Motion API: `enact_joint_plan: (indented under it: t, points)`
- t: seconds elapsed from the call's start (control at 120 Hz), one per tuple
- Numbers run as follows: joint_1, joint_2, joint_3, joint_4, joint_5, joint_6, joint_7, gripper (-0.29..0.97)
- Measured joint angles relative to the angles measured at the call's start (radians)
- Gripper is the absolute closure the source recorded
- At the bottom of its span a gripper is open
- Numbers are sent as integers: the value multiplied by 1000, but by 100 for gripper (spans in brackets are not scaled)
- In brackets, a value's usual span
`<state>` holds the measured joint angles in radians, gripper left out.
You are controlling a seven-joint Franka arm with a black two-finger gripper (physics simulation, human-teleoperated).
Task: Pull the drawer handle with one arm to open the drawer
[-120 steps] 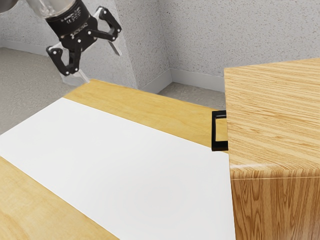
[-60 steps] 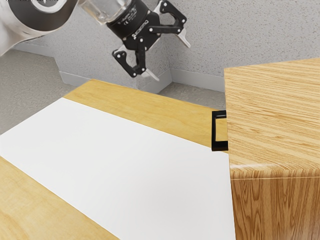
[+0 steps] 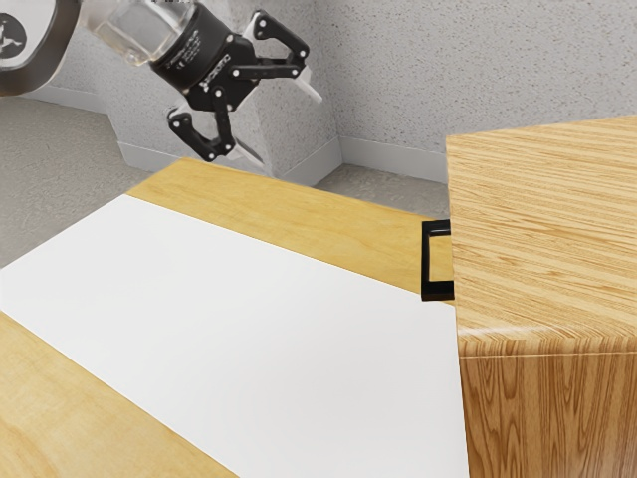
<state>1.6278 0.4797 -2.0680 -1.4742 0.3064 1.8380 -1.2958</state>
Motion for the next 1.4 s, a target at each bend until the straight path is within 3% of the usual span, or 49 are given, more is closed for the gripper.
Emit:
enact_joint_plan:
  t: [0.517, 0.767, 0.892, 1.083, 1.4]
  points:
    - [7, 69, 3, -199, -98, 204, 21, 6]
    - [-40, 140, -2, -247, -88, 227, 68, 10]
    - [-112, 189, 22, -251, -51, 237, 86, 13]
    - [-147, 245, 47, -282, -15, 245, 107, 18]
    - [-237, 257, 99, -282, 22, 259, 128, 25]
